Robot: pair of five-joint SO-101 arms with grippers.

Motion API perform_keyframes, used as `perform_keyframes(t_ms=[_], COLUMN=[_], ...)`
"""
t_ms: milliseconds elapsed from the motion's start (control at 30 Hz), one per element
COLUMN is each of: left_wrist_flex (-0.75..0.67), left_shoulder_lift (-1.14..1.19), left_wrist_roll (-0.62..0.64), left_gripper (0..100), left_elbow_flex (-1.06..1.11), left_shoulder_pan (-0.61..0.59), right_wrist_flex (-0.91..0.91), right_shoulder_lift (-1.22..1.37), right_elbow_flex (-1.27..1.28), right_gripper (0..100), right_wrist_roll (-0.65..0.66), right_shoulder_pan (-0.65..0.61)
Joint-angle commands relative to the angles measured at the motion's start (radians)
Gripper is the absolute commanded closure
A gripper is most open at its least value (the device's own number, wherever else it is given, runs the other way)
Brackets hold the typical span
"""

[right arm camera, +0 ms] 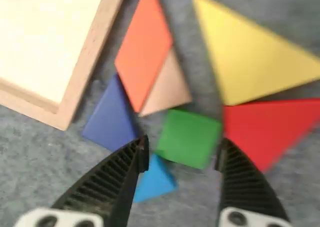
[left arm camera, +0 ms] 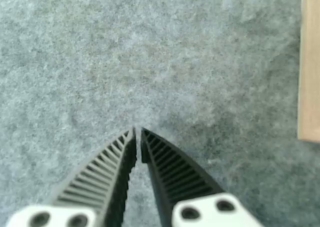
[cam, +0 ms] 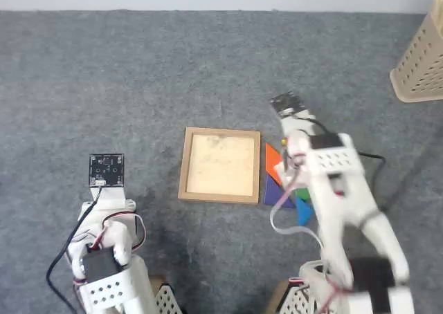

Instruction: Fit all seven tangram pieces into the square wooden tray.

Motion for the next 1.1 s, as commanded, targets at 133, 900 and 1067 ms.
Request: perform_keyframes(t_ms=[133,900,1067], left_wrist_flex=[0.008,0.008,0.008], left_shoulder_lift=[-0.014,-0.014,-0.014], left_wrist_roll=[-0.005,-0.005,-0.005], left_gripper=[99,99,99], left_elbow_flex=[-0.007,-0.007,-0.007], left_shoulder_pan=[-0.005,-0.005,-0.005], right_wrist_flex=[-0.076,-0.054,-0.076], right_shoulder_lift=[0.193,0.027,-0.01], right_elbow_flex=[-0.089,-0.054,-0.02], right_gripper=[69.4,69.5,69.5], right_wrist_roll=[-0.066,-0.069,-0.066], right_shoulder_pan=[0.001,0.125,0.125])
